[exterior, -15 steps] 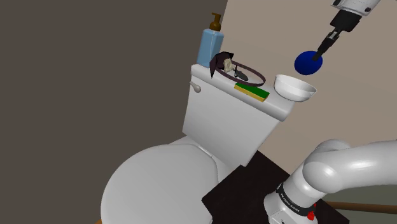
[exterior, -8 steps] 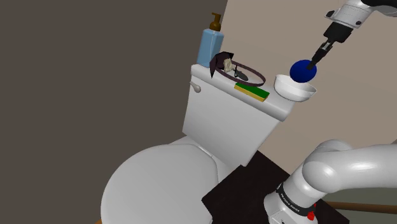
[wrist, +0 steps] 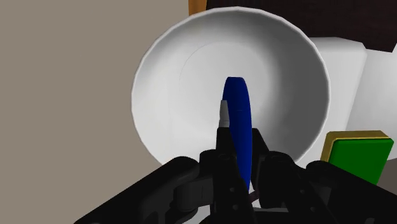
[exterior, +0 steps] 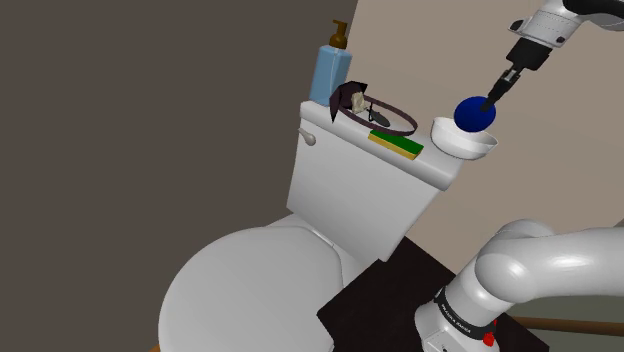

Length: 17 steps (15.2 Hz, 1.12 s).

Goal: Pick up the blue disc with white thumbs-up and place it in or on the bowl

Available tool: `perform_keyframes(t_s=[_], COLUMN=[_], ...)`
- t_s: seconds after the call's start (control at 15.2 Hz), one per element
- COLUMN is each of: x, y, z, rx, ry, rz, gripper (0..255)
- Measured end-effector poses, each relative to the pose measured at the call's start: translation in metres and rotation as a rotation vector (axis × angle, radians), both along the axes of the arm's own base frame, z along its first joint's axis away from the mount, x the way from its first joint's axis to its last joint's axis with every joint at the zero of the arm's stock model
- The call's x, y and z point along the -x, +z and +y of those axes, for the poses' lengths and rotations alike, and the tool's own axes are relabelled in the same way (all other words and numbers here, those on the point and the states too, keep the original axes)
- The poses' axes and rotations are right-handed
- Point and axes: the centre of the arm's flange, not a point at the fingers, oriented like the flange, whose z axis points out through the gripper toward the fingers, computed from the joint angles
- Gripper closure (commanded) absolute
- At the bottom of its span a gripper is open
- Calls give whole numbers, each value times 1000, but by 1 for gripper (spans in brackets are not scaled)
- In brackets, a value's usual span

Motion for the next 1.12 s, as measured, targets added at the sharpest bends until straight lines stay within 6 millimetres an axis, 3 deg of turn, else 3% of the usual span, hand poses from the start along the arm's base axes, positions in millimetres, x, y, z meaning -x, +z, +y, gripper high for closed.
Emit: perform_keyframes(t_s=[0.4,0.73,1.12], x=[0,4,6], y=[0,43,49], z=[0,0,0], rx=[0,0,0], ry=[0,0,0], rz=[0,0,0], gripper=[0,0,0])
